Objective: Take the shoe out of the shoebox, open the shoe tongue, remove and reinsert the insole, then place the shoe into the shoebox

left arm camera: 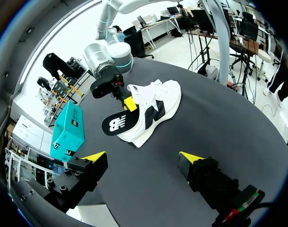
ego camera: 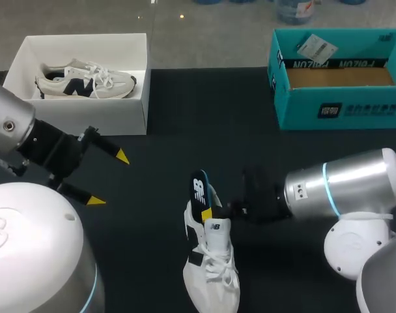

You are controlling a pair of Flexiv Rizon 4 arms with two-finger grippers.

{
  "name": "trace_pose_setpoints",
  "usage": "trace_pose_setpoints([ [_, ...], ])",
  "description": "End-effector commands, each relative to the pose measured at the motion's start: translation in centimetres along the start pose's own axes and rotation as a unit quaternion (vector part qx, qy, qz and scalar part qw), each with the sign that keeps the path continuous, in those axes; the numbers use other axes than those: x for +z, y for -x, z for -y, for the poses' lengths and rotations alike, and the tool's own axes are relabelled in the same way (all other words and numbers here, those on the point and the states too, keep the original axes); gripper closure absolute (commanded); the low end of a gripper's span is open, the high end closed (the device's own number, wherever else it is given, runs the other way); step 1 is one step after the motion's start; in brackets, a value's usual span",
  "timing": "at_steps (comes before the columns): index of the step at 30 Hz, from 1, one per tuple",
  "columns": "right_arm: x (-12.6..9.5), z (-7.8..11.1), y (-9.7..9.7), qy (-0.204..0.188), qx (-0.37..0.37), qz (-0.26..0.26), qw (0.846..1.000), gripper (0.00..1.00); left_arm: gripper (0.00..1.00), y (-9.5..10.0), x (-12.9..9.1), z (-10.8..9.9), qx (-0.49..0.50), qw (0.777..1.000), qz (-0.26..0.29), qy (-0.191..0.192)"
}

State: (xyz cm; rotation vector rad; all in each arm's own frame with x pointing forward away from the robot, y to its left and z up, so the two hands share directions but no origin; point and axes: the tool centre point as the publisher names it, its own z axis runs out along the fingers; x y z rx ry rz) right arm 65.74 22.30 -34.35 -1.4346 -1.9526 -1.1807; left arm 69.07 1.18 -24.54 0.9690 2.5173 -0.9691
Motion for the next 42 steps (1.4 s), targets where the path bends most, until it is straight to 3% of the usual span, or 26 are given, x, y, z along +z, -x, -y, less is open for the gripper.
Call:
trace_pose_setpoints([
  [1, -0.7, -1.1, -0.5, -0.011, -0.004, 0.011, 1.000, 0.67, 0.00, 0.0, -0.1, 0.1, 0.000, 1.000, -0.001, 0.001],
  [19, -1.2, -4.0, 0.2, -0.033, -0.023, 0.015, 0.999, 0.73, 0.00, 0.0, -0.1, 0.1, 0.000, 1.000, -0.001, 0.001],
  [22, -1.1, -4.0, 0.3, -0.036, -0.023, 0.015, 0.999, 0.84, 0.00, 0.0, -0.1, 0.1, 0.000, 1.000, -0.001, 0.001],
  [24, -1.2, -4.0, 0.3, -0.036, -0.023, 0.015, 0.999, 1.00, 0.00, 0.0, -0.1, 0.1, 0.000, 1.000, -0.001, 0.001],
  [32, -1.5, -2.7, 0.6, -0.034, -0.011, 0.017, 0.999, 1.00, 0.00, 0.0, -0.1, 0.1, 0.000, 1.000, -0.001, 0.001],
  [42, 0.1, 0.4, 1.1, -0.027, 0.016, 0.002, 1.000, 1.00, 0.00, 0.0, -0.1, 0.1, 0.000, 1.000, -0.001, 0.001],
])
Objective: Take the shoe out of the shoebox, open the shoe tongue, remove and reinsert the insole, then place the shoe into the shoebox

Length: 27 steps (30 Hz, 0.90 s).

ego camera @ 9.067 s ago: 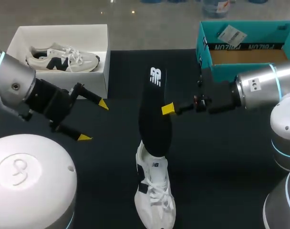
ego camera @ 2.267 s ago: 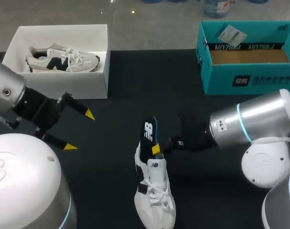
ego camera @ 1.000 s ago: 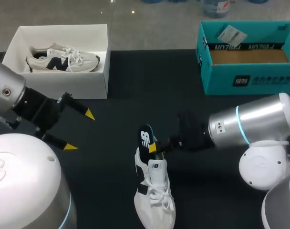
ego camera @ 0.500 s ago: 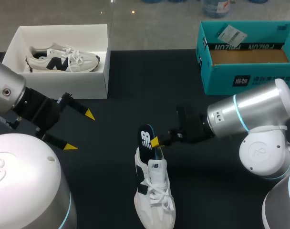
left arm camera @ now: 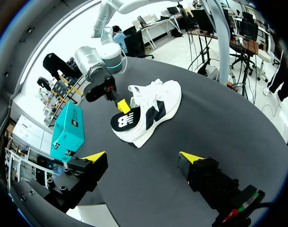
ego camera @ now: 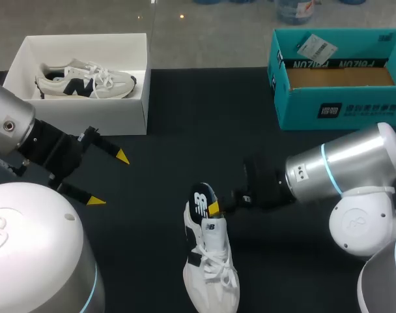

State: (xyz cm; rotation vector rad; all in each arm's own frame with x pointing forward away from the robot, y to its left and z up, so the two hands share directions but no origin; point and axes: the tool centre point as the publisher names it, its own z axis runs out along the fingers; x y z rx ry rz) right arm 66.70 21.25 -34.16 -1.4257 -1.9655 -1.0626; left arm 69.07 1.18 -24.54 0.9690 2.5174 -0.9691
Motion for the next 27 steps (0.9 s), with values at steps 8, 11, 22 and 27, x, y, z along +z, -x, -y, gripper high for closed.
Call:
trace_pose_setpoints([
  [8, 1.8, 2.0, 0.4, 0.020, 0.011, -0.013, 1.000, 1.00, 0.00, 0.0, -0.1, 0.1, 0.000, 1.000, -0.001, 0.001],
  [11, 1.6, 1.9, 0.4, 0.022, 0.012, -0.012, 1.000, 1.00, 0.00, 0.0, -0.1, 0.1, 0.000, 1.000, -0.001, 0.001],
  [22, 0.2, -0.1, -0.1, 0.020, -0.006, 0.002, 1.000, 0.80, 0.00, 0.0, -0.1, 0.1, 0.000, 1.000, -0.001, 0.001],
  [27, 0.0, -1.1, 0.0, 0.014, -0.013, 0.004, 1.000, 0.79, 0.00, 0.0, -0.1, 0.1, 0.000, 1.000, -0.001, 0.001],
])
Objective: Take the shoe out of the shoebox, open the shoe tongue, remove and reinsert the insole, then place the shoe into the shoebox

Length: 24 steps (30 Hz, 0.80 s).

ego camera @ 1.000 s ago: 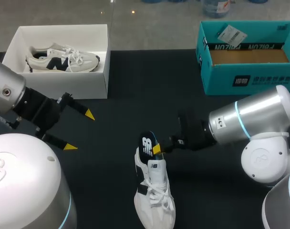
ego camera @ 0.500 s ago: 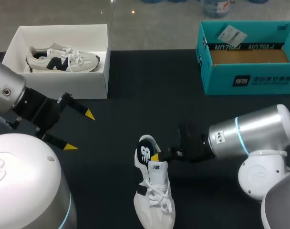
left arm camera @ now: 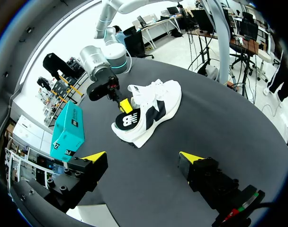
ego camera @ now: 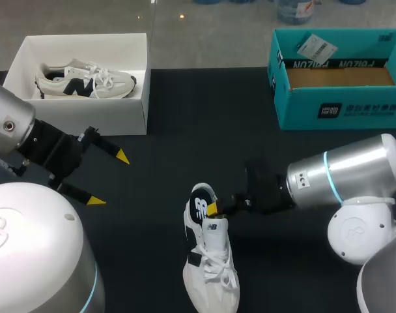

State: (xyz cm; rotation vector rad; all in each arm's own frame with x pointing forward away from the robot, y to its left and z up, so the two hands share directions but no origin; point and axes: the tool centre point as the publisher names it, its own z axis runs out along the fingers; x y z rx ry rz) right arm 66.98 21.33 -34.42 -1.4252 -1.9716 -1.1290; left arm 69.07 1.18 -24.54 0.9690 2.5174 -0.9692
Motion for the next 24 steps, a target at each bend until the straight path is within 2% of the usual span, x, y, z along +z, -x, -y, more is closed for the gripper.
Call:
trace_pose_setpoints([
  [1, -0.2, -1.0, -0.2, -0.010, -0.002, 0.007, 1.000, 0.79, 0.00, 0.0, -0.1, 0.1, 0.000, 1.000, -0.001, 0.001],
  [17, -0.6, -2.3, -0.1, -0.021, -0.011, 0.013, 1.000, 0.80, 0.00, 0.0, -0.1, 0.1, 0.000, 1.000, -0.001, 0.001],
  [19, -0.6, -2.3, -0.1, -0.023, -0.011, 0.013, 1.000, 0.85, 0.00, 0.0, -0.1, 0.1, 0.000, 1.000, -0.001, 0.001],
  [21, -0.6, -2.3, -0.1, -0.023, -0.010, 0.015, 1.000, 0.98, 0.00, 0.0, -0.1, 0.1, 0.000, 1.000, -0.001, 0.001],
  [24, -0.8, -2.1, -0.1, -0.021, -0.009, 0.016, 1.000, 1.00, 0.00, 0.0, -0.1, 0.1, 0.000, 1.000, -0.001, 0.001],
])
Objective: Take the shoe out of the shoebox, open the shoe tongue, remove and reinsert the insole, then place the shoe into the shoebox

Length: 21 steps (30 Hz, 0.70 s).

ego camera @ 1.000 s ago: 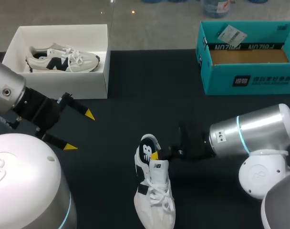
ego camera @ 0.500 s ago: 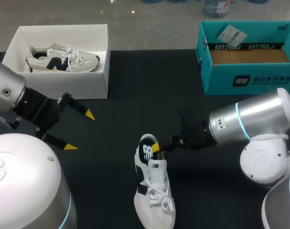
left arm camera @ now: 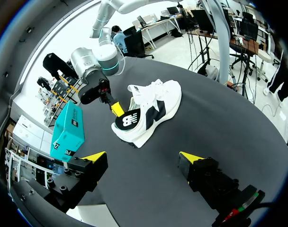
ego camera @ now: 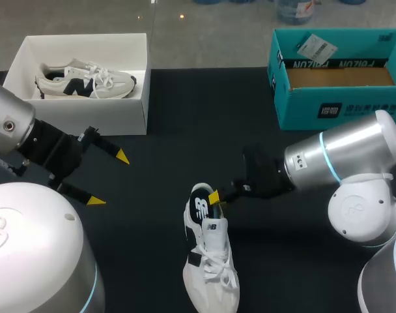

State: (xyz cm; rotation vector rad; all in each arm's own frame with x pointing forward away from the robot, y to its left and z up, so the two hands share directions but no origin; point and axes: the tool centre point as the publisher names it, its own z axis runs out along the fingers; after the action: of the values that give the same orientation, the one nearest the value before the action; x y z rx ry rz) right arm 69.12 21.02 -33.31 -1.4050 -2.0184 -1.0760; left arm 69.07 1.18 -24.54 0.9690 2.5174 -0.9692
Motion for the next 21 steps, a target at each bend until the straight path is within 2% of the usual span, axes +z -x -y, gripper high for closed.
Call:
trace_pose_setpoints([
  [1, -0.2, 0.3, -0.2, 0.002, 0.002, 0.005, 1.000, 1.00, 0.00, 0.0, -0.1, 0.1, 0.000, 1.000, -0.001, 0.001],
  [12, 0.0, 1.0, -0.2, 0.003, 0.006, 0.004, 1.000, 1.00, 0.00, 0.0, -0.1, 0.1, 0.000, 1.000, -0.001, 0.001],
  [21, 1.0, 3.2, -0.3, 0.006, 0.024, -0.005, 1.000, 1.00, 0.00, 0.0, -0.1, 0.1, 0.000, 1.000, -0.001, 0.001],
])
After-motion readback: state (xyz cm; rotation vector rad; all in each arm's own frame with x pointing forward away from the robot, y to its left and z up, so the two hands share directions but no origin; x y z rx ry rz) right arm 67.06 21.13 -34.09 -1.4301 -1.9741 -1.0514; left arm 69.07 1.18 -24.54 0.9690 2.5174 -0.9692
